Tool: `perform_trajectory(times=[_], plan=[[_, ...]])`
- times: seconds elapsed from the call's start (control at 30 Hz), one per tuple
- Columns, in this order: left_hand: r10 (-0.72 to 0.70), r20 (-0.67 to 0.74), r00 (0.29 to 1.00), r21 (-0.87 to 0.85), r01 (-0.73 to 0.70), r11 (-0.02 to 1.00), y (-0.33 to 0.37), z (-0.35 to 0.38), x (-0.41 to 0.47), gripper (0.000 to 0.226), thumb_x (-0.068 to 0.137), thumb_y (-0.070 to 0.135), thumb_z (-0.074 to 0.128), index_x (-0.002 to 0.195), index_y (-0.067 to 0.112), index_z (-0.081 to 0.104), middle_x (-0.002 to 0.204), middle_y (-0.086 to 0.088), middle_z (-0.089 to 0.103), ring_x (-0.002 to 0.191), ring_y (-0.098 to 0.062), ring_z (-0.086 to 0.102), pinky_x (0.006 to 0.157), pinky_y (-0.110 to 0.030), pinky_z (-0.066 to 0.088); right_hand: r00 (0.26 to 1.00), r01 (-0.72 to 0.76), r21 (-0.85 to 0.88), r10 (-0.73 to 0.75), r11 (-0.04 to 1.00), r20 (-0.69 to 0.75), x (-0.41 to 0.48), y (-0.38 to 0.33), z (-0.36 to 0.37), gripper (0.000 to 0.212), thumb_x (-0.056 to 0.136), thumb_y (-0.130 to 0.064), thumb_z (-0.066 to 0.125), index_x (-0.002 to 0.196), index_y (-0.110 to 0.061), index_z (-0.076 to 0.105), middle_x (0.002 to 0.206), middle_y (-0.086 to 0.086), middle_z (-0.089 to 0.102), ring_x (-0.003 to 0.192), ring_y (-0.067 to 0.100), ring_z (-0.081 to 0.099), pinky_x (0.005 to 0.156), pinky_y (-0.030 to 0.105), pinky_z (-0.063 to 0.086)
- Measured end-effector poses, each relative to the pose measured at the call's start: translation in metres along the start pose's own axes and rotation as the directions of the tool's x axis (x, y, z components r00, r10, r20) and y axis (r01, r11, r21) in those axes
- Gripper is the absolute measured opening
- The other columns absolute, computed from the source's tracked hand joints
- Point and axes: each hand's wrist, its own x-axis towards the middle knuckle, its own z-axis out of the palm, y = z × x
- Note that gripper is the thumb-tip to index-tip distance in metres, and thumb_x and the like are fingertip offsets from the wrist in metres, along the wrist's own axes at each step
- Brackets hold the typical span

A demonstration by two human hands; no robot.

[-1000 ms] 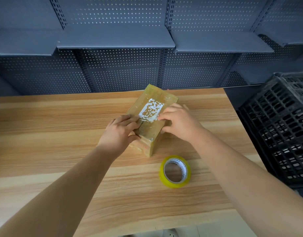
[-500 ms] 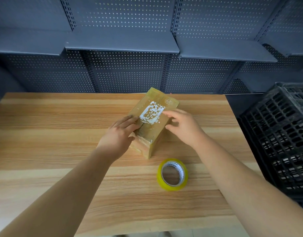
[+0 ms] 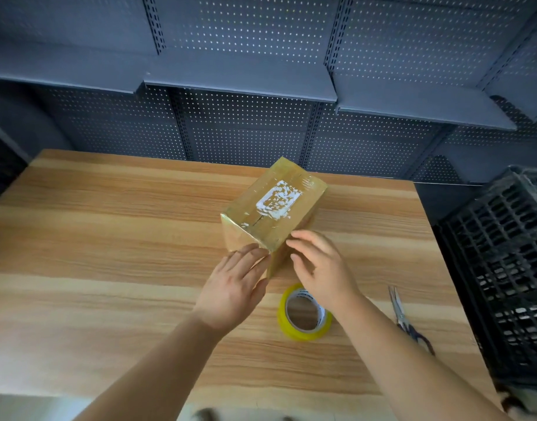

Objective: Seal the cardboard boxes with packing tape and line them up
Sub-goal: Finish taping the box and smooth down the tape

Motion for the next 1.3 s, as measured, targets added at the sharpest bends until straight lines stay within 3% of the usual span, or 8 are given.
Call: perform_trajectory(times=[0.27,0.63,0.77,0.9,1.03,1.17,1.3], plan=[[-0.003,-0.014,1.000,0.050,0.004,0.999,0.007,0.000,0.007,0.035,0.089,0.020,0.061,0.121,0.004,0.065,0.126,-0.010,0.061,0.125,-0.026,0.050,0.102,-0.035,0.040,0.992,0.104,-0.080,-0.097,0.991,0.083,0.009,0.004,0.004,0.030,0.090,-0.022,0.060,0.117,-0.014,0.070,0.126,0.000,0.060,0.124,0.017,0.055,0.098,0.039,0.050],[-0.079,0.095,0.992,0.126,0.067,0.990,0.004,0.004,0.024,0.041,0.086,0.022,0.057,0.126,0.012,0.062,0.129,-0.003,0.060,0.122,-0.022,0.055,0.106,-0.038,0.039,0.975,0.117,-0.166,-0.081,0.979,0.209,0.026,-0.006,0.001,0.041,0.077,-0.013,0.054,0.117,-0.011,0.064,0.122,-0.002,0.056,0.120,0.018,0.051,0.088,0.043,0.052],[-0.137,0.129,0.982,0.210,0.108,0.972,0.006,0.007,0.017,0.053,0.087,0.024,0.059,0.138,0.014,0.053,0.142,0.000,0.052,0.132,-0.020,0.048,0.106,-0.043,0.041,0.966,0.131,-0.197,-0.081,0.972,0.245,0.022,-0.010,0.004,0.051,0.080,-0.015,0.047,0.130,-0.009,0.059,0.137,0.000,0.052,0.132,0.018,0.042,0.096,0.042,0.051],[-0.185,0.154,0.971,0.306,0.131,0.943,0.011,0.011,0.020,0.052,0.089,0.027,0.055,0.139,0.013,0.050,0.141,0.000,0.051,0.131,-0.020,0.045,0.102,-0.047,0.043,0.973,0.127,-0.179,-0.088,0.976,0.215,0.014,-0.006,0.006,0.051,0.086,-0.012,0.046,0.135,-0.007,0.057,0.142,0.003,0.051,0.136,0.020,0.041,0.107,0.038,0.045],[-0.250,0.192,0.949,0.376,0.164,0.912,0.014,0.014,0.012,0.058,0.096,0.034,0.043,0.149,0.013,0.037,0.157,-0.001,0.034,0.145,-0.017,0.030,0.114,-0.048,0.025,0.982,0.104,-0.132,-0.080,0.986,0.173,0.011,-0.003,0.010,0.050,0.091,-0.014,0.037,0.135,-0.010,0.058,0.144,0.000,0.053,0.139,0.016,0.041,0.111,0.034,0.039],[-0.313,0.191,0.930,0.371,0.227,0.900,0.016,0.011,0.023,0.057,0.096,0.040,0.033,0.143,0.011,0.046,0.152,-0.003,0.042,0.142,-0.020,0.036,0.112,-0.049,0.022,0.987,0.013,-0.040,-0.007,0.999,0.158,0.013,-0.004,0.008,0.046,0.093,-0.010,0.045,0.137,-0.012,0.057,0.148,-0.005,0.048,0.141,0.009,0.036,0.114,0.031,0.034],[-0.275,0.267,0.924,0.386,0.159,0.909,0.000,0.009,0.031,0.055,0.096,0.038,0.030,0.142,0.014,0.050,0.151,-0.002,0.044,0.141,-0.021,0.038,0.113,-0.045,0.020,0.979,0.025,-0.132,0.003,0.991,0.205,0.019,-0.003,0.011,0.052,0.091,-0.007,0.050,0.143,-0.007,0.049,0.154,0.000,0.039,0.144,0.017,0.033,0.116,0.038,0.033]])
